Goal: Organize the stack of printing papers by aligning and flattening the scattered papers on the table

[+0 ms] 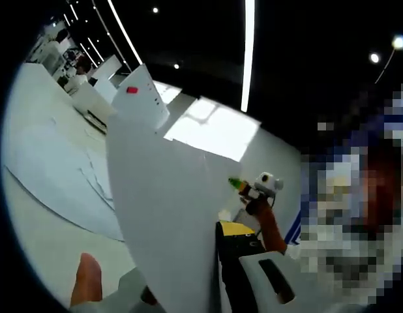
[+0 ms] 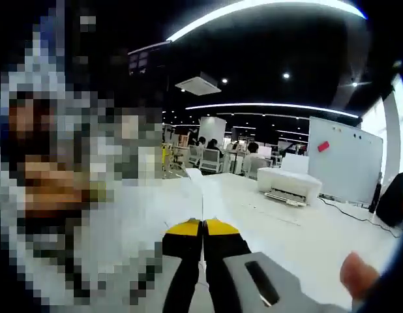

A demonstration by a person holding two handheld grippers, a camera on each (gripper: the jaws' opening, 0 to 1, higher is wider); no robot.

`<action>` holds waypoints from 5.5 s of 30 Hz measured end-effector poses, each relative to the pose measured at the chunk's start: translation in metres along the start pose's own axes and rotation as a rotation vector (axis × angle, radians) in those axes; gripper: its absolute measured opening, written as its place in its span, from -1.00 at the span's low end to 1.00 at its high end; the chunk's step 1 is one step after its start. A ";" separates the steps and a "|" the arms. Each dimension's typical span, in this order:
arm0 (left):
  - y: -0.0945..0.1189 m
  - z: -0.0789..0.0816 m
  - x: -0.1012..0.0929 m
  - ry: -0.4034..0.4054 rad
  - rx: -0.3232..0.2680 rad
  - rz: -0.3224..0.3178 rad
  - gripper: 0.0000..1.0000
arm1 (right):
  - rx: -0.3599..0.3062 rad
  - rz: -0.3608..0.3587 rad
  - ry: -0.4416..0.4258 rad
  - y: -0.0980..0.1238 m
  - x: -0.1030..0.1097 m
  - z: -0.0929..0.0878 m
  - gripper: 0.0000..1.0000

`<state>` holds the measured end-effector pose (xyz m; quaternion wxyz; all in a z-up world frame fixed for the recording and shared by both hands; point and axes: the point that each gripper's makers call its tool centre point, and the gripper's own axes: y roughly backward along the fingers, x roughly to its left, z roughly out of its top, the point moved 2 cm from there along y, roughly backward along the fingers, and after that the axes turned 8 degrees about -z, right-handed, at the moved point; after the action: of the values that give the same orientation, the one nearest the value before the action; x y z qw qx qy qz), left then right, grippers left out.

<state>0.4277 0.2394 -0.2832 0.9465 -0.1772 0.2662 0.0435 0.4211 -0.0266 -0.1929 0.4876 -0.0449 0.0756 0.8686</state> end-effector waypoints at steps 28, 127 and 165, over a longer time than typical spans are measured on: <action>0.006 0.010 0.011 0.028 -0.050 0.035 -0.89 | -0.190 0.167 -0.040 0.050 0.037 0.107 -1.00; -0.002 0.017 0.040 0.205 -0.084 0.074 -0.89 | 0.212 0.445 -0.545 -0.046 0.046 -0.002 -1.00; -0.004 0.034 0.058 0.336 -0.171 0.060 -0.67 | 0.309 0.541 -0.710 -0.093 0.061 -0.014 -1.00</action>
<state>0.4946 0.2471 -0.2848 0.8685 -0.2537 0.4210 0.0638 0.4687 0.0693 -0.2239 0.2406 0.3494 0.0412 0.9046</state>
